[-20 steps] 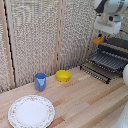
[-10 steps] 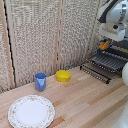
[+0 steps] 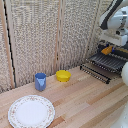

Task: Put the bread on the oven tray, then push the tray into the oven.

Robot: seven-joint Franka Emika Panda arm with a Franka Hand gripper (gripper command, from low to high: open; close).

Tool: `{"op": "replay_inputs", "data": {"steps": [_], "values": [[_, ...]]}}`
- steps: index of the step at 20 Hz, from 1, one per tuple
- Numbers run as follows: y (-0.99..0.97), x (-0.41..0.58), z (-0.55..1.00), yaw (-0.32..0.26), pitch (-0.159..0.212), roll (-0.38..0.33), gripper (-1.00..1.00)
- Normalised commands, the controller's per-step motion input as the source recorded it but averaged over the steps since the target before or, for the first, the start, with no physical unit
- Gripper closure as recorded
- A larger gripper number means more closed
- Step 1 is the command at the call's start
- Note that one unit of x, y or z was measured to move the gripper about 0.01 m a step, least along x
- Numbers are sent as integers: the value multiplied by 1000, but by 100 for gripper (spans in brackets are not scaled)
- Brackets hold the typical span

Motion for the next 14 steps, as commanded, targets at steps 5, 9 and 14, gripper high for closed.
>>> {"op": "replay_inputs", "data": {"steps": [5, 9, 14], "values": [[-345, 577, 14, 52, 47, 41, 100], [-569, 299, 183, -20, 35, 66, 100], [-513, 87, 147, -18, 42, 39, 100]]}}
